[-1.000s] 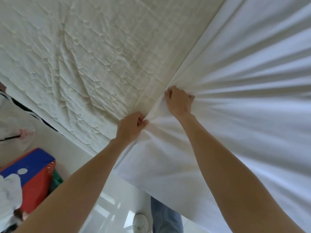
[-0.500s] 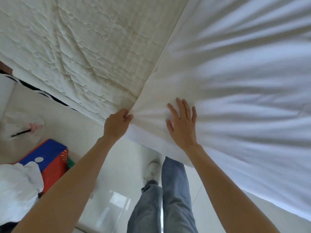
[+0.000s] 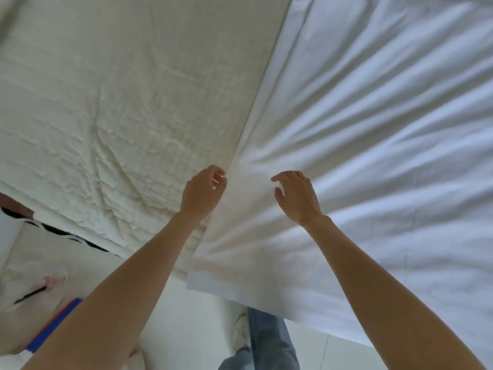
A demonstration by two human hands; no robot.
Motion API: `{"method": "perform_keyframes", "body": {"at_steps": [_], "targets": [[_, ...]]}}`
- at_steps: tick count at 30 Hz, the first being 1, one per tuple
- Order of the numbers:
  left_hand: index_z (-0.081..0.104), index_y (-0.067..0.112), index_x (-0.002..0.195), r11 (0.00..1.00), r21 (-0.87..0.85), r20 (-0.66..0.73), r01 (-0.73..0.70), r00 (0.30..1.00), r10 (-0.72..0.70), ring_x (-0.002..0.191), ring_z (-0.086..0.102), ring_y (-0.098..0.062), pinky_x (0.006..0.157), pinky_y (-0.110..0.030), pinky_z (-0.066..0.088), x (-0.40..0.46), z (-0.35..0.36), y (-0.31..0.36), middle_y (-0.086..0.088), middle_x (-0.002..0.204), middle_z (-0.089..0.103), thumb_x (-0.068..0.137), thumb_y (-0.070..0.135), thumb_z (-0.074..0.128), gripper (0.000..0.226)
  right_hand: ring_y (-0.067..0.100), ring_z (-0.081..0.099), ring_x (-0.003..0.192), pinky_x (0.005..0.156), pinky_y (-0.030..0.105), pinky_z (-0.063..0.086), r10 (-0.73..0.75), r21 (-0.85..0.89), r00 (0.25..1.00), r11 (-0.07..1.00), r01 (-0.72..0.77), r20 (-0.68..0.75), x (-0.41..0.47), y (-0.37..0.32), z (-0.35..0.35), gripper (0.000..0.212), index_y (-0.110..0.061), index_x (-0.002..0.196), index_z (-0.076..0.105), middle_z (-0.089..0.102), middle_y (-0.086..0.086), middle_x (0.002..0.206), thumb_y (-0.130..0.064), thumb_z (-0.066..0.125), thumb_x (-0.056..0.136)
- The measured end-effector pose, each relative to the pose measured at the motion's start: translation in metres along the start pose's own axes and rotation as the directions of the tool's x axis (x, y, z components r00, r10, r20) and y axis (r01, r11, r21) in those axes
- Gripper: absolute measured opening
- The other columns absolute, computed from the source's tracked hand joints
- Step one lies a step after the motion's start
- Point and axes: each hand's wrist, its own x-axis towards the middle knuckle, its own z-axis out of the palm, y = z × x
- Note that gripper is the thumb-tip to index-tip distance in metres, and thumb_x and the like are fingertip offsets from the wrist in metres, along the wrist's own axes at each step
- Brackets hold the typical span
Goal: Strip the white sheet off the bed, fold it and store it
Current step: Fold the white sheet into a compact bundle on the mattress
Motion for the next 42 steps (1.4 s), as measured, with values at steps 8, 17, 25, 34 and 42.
{"method": "perform_keyframes", "body": {"at_steps": [8, 17, 25, 34, 42], "targets": [[0.062, 0.013, 0.110, 0.994, -0.101, 0.065, 0.029, 0.998, -0.022, 0.098, 0.062, -0.017, 0.084, -0.026, 0.043, 0.156, 0.004, 0.083, -0.002, 0.105, 0.068, 0.091, 0.020, 0.052, 0.023, 0.030, 0.054, 0.106, 0.091, 0.036, 0.039, 0.103, 0.077, 0.988, 0.993, -0.095, -0.112, 0.153, 0.038, -0.082, 0.029, -0.014, 0.121, 0.058, 0.065, 0.007, 0.110, -0.019, 0.049, 0.094], [0.061, 0.025, 0.110, 0.999, 0.021, 0.227, 0.024, 0.974, -0.028, 0.104, 0.055, -0.021, 0.090, -0.027, 0.041, 0.304, 0.059, 0.071, -0.005, 0.118, 0.051, 0.083, 0.038, 0.062, 0.030, 0.027, 0.056, 0.103, 0.087, 0.037, 0.037, 0.301, -0.030, 0.947, 0.952, -0.305, -0.110, 0.318, 0.080, -0.043, 0.041, -0.015, 0.116, 0.056, 0.063, 0.004, 0.108, -0.047, 0.041, 0.094], [0.069, 0.024, 0.094, 0.997, -0.054, 0.211, -0.055, 0.975, 0.065, 0.105, 0.053, -0.021, 0.084, -0.029, 0.041, 0.360, 0.087, 0.094, -0.005, 0.106, 0.059, 0.081, 0.045, 0.063, 0.025, 0.031, 0.055, 0.093, 0.083, 0.039, 0.037, 0.480, 0.081, 0.856, 0.877, -0.474, -0.193, 0.394, 0.093, -0.040, 0.021, -0.011, 0.091, 0.056, 0.060, 0.007, 0.088, -0.018, 0.037, 0.094], [0.054, 0.006, 0.103, 0.982, -0.135, 0.189, 0.129, 0.977, -0.103, 0.096, 0.060, -0.026, 0.077, -0.029, 0.041, 0.395, 0.064, 0.083, -0.007, 0.100, 0.065, 0.093, 0.024, 0.051, 0.021, 0.029, 0.054, 0.097, 0.080, 0.035, 0.038, 0.332, 0.201, 0.940, 0.929, -0.311, -0.080, 0.441, 0.074, -0.047, 0.023, -0.011, 0.091, 0.058, 0.064, 0.008, 0.094, -0.024, 0.040, 0.097], [0.051, 0.020, 0.126, 0.933, 0.284, 0.082, -0.222, 0.975, 0.207, 0.117, 0.048, -0.032, 0.097, -0.041, 0.041, 0.484, 0.062, 0.120, -0.007, 0.134, 0.049, 0.076, 0.051, 0.065, 0.061, 0.026, 0.049, 0.106, 0.087, 0.030, 0.041, 0.209, 0.034, 0.862, 0.975, -0.219, -0.461, 0.482, 0.141, -0.113, 0.033, -0.006, 0.118, 0.052, 0.054, 0.012, 0.113, -0.029, 0.051, 0.094]]}}
